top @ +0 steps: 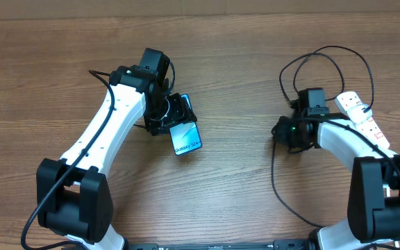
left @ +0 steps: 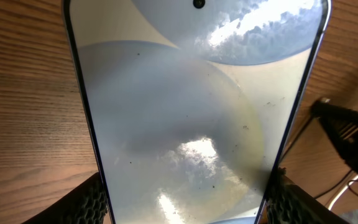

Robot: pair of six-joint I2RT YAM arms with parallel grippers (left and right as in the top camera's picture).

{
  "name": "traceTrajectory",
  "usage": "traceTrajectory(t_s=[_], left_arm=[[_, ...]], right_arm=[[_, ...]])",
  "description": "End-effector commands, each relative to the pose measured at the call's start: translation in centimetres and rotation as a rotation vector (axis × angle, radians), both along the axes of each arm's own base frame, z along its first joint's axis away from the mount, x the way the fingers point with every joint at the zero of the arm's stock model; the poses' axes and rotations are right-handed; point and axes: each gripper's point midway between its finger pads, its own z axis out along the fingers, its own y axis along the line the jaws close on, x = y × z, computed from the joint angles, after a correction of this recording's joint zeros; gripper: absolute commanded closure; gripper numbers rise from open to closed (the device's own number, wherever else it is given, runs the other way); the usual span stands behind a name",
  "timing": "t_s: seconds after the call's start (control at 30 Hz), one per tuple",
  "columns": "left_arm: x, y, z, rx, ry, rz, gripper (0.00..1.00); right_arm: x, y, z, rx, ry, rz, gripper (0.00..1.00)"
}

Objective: Plug charger to phone and switch on socket
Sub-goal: 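Lift the plug with the right gripper and carry it left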

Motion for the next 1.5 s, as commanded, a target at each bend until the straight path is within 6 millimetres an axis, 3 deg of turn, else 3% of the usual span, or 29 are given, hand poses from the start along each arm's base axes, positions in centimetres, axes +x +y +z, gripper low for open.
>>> traceTrajectory(t_s=[0.0,0.13,0.3,0.5,0.73,0.83,0.9,1.07,1.27,1.47], left_arm=[[0.5,-0.7,0.9,-0.038,-0.022,-0.023,0.6],[0.5,-0.7,0.8,-0.038,-0.02,-0.023,0.6],[0.6,-0.6,0.8,-0.031,-0.027,-0.023,0.6],[0.8,-0.6,0.8,-0.033,-0.038,-0.033,0.59],[1.0,-0.7,0.9,-0.035,-0.05,-0.037,0.59],[1.0,-0.7,0.9,-0.035,-0.051,-0.037,0.58],[1.2,-0.8,0.9,-0.038,-0.058,-0.036,0.59],[1.2,-0.8,0.9,-0.037,-0.055,-0.036,0.59],[1.1,-0.8,0.9,-0.043,-0.051,-0.037,0.59],[1.2,-0.9,1.0,-0.046,-0.058,-0.037,0.59]], right_arm=[[-3.4,1.5,-2.4,0.027,0.124,0.098,0.96],[-3.9,2.4,-2.5,0.008,0.138,0.111,0.96],[-4.1,2.8,-3.1,-0.157,0.112,0.177,0.96],[-4.6,2.4,-3.2,-0.276,0.117,0.13,0.93],[-5.2,2.4,-3.3,-0.267,0.148,0.105,0.65],[-5.8,2.3,-3.3,-0.27,0.172,0.106,0.61],[-6.2,2.1,-3.3,-0.277,0.19,0.106,0.52],[-6.4,2.0,-3.3,-0.28,0.195,0.105,0.0],[-6.2,0.8,-3.2,-0.345,0.192,0.05,0.0],[-3.3,-0.3,-1.3,-0.422,0.12,0.027,0.0]])
